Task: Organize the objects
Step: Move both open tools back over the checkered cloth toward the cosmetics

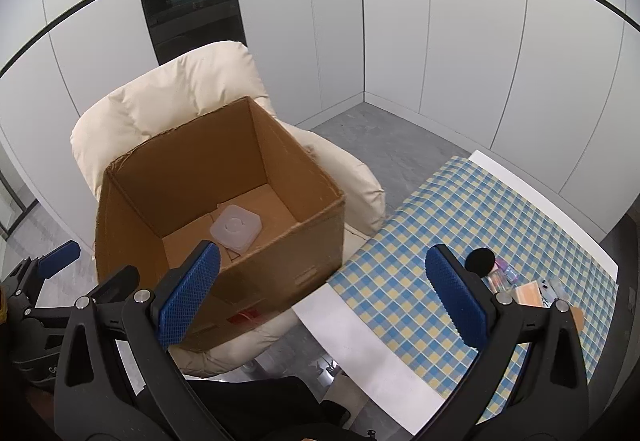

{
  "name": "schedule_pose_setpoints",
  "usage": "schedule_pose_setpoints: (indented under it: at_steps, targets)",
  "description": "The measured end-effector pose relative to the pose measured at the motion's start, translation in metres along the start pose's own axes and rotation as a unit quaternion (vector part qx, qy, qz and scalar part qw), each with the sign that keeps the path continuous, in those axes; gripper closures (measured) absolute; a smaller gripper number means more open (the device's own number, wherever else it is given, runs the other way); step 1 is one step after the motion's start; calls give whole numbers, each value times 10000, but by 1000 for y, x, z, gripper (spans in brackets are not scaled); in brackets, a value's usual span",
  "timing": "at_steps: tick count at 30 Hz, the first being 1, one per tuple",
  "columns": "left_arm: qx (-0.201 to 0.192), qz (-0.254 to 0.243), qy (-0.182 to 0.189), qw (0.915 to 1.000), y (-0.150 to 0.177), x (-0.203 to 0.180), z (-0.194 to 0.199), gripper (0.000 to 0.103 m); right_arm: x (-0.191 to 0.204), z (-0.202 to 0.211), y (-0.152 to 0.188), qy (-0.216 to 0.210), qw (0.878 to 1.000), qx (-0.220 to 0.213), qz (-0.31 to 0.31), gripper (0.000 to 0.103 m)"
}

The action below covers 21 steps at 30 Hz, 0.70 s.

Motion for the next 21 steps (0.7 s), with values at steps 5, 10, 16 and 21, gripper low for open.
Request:
schedule_pose_setpoints:
  at_steps: [5, 10, 16, 21]
  targets:
    - [21, -53, 43, 10000, -2, -13, -2, 1, -13, 4, 1, 31, 10000, -7, -76, 0]
    - [32, -88, 31, 10000, -4, -23, -2, 1, -28, 8, 1, 139, 9998, -31, -128, 0]
    - [15, -182, 112, 9998, -8, -38, -3, 1, -46, 15, 2, 238, 9994, -66, -226, 0]
    - [25, -249, 212, 9995, -10, -52, -5, 1, -59, 20, 3, 322, 9990, -79, -283, 0]
Point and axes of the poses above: each gripper's, at about its wrist camera, not at the fingertips, and z roughly against the way its jaws point, x to its left, y to its underside, the point moved 6 cm from there along -z, roughly the way its jaws point, and after that the axes turned 11 degrees about -z, right-handed, at the moved point
